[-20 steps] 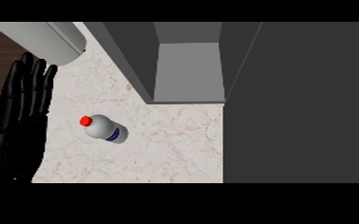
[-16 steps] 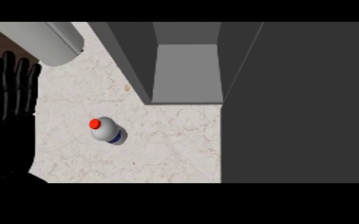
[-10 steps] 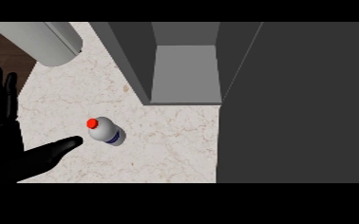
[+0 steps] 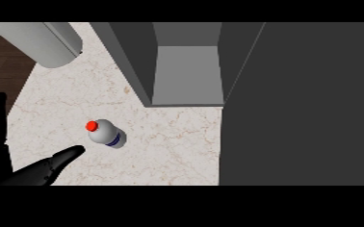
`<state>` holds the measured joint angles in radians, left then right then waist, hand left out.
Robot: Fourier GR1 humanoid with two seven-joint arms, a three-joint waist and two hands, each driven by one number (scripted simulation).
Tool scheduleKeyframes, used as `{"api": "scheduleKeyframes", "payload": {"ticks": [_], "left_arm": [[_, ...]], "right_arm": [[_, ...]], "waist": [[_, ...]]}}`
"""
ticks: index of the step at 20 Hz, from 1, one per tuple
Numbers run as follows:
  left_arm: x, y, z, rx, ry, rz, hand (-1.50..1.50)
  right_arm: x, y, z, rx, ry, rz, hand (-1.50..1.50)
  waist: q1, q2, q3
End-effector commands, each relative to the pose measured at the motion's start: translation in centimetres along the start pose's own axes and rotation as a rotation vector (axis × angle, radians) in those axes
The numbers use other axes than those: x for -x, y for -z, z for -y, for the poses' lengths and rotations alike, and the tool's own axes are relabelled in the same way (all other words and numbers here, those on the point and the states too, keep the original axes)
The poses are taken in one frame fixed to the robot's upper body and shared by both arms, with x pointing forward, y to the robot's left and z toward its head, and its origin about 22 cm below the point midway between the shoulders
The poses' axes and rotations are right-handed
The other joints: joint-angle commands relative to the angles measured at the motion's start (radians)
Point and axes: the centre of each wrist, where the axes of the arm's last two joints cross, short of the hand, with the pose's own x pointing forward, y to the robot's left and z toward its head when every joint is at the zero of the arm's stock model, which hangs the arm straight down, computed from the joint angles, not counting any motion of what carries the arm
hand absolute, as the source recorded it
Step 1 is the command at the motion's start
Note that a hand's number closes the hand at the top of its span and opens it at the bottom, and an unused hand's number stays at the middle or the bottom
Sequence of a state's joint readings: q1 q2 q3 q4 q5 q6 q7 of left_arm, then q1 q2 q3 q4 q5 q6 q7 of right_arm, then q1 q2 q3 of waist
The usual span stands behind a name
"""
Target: Pick up the bottled water, place it into the cabinet and close the cabinet
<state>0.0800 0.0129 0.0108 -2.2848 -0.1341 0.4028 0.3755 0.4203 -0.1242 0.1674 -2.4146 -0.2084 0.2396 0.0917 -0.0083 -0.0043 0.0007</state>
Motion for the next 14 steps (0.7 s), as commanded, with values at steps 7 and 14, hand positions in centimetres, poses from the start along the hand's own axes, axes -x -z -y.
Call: {"api": "scheduleKeyframes", "payload": {"ticks": [7, 14], "left_arm": [[3.7, -1.6, -0.7, -0.058, 0.076, -0.151, -1.50], [7.8, -0.8, -2.4, -0.091, 0.078, -0.249, -1.50]], "right_arm": [[-4.2, -3.4, -1.7, -0.009, -0.006, 0.018, -1.50], [-4.6, -4.7, -2.5, -0.016, 0.004, 0.028, -1.50]], "waist": [[-0.007, -0.001, -0.001], [-0.016, -0.001, -0.002]]}}
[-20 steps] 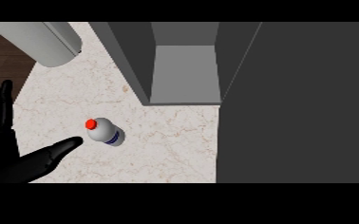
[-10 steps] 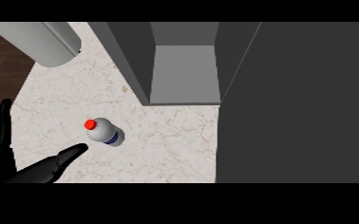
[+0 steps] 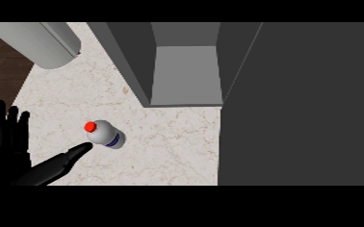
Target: Pick up the bottled water, place it into the cabinet and close the cabinet
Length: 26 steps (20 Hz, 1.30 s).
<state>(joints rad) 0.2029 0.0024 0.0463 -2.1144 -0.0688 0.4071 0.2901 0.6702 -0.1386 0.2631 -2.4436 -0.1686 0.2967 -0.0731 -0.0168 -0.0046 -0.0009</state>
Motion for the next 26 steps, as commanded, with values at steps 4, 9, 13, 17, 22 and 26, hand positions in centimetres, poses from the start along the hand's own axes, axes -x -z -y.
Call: {"api": "scheduleKeyframes", "payload": {"ticks": [4, 9, 13, 17, 22, 26], "left_arm": [[5.3, 0.8, -0.7, 0.033, -0.042, -0.123, -1.50], [9.6, 0.7, -1.9, 0.002, -0.107, -0.178, -1.50], [13.3, 1.5, -2.5, -0.007, -0.110, -0.191, -1.50], [17.8, 1.5, -3.6, 0.009, -0.113, -0.202, -1.50], [20.2, 2.5, -2.0, 0.063, -0.152, -0.207, -1.50], [22.0, 2.8, -0.6, 0.120, -0.165, -0.189, -1.50]], "right_arm": [[-5.4, -0.9, -1.4, 0.006, -0.052, 0.043, -1.50], [-5.3, -1.6, -1.8, 0.010, -0.057, 0.054, -1.50], [-4.0, -2.2, -2.2, 0.004, -0.059, 0.023, -1.50], [-4.2, -2.6, -2.1, 0.003, -0.046, 0.038, -1.50], [-5.3, -3.0, -1.5, -0.003, -0.060, 0.039, -1.50], [-4.8, -3.0, -1.8, -0.018, -0.050, 0.028, -1.50]], "waist": [[0.000, 0.002, -0.002], [-0.003, 0.000, -0.002], [-0.006, 0.001, -0.001], [-0.013, 0.003, -0.002], [-0.011, 0.005, -0.001], [-0.007, 0.005, -0.001]]}}
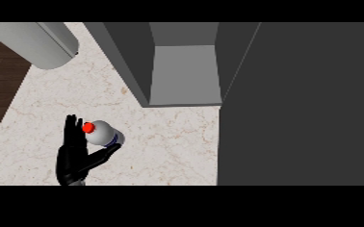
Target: Pick up the bottled water, place it into the cabinet and close the cabinet
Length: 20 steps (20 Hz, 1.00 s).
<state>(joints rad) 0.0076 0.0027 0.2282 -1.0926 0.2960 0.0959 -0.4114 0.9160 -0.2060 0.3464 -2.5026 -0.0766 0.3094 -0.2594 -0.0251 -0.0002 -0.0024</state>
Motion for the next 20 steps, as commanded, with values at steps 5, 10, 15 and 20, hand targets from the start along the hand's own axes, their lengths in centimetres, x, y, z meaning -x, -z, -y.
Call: {"api": "scheduleKeyframes", "payload": {"ticks": [5, 10, 15, 20], "left_arm": [[4.4, 0.1, -0.7, 0.035, -0.093, 0.032, 1.50], [6.0, -0.2, -1.8, 0.041, -0.018, 0.048, 1.50], [6.1, 0.8, -0.2, 0.054, 0.152, 0.143, 1.50], [6.1, 0.3, -0.4, 0.274, 0.247, 0.221, 1.50]], "right_arm": [[-2.1, -0.1, -0.6, -0.013, -0.041, 0.052, -1.50], [-3.2, -0.7, -0.3, -0.027, -0.029, 0.062, -1.50], [-2.4, -0.3, -1.0, 0.006, -0.038, 0.051, -1.50], [-2.5, -1.3, -0.4, -0.010, -0.022, 0.041, -1.50]], "waist": [[-0.002, 0.001, -0.001], [-0.009, 0.001, 0.000], [-0.003, 0.004, -0.001], [-0.009, -0.001, 0.001]]}}
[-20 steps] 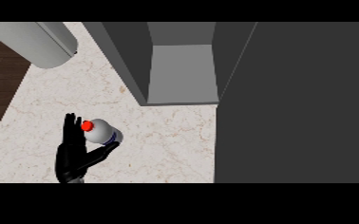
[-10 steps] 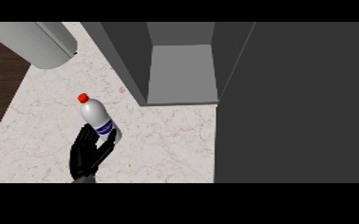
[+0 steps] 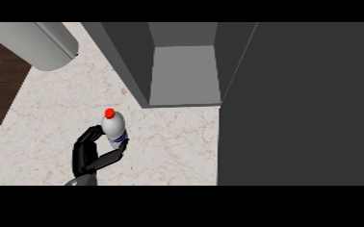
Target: Pick up the bottled water, place it into the cabinet and close the cabinet
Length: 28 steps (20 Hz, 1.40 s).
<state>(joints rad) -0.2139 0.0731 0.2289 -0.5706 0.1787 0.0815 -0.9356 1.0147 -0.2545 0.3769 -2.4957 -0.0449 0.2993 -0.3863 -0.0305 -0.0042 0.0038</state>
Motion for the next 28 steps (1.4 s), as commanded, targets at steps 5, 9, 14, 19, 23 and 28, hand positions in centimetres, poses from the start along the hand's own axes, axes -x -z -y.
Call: {"api": "scheduleKeyframes", "payload": {"ticks": [5, 9, 14, 19, 23, 28], "left_arm": [[0.6, -1.5, 3.2, 0.387, 0.048, 0.069, 1.50], [0.3, -1.4, 4.5, 0.411, -0.032, 0.060, 1.50], [-0.5, -1.6, 7.1, 0.477, -0.064, 0.050, 1.50], [-4.6, 1.5, 11.2, 0.475, -0.093, 0.074, 1.50], [-6.4, 1.7, 13.6, 0.460, -0.095, 0.073, 1.50], [-8.4, 2.5, 17.3, 0.462, -0.061, 0.049, 1.50]], "right_arm": [[-2.2, 0.0, 0.4, -0.008, -0.031, 0.034, -1.50], [-3.7, 0.7, -0.2, 0.022, -0.035, 0.029, -1.50], [-3.8, 0.3, 0.5, -0.006, -0.038, 0.032, -1.50], [-3.4, 0.2, -0.3, 0.023, -0.022, 0.025, -1.50], [-3.3, 0.5, -0.2, 0.013, -0.030, 0.021, -1.50], [-2.6, 0.3, 1.3, 0.015, -0.037, 0.045, -1.50]], "waist": [[0.003, 0.002, -0.004], [0.017, 0.005, -0.005], [0.017, 0.001, -0.004], [0.022, -0.002, -0.004], [0.020, 0.001, -0.004], [0.012, 0.005, -0.004]]}}
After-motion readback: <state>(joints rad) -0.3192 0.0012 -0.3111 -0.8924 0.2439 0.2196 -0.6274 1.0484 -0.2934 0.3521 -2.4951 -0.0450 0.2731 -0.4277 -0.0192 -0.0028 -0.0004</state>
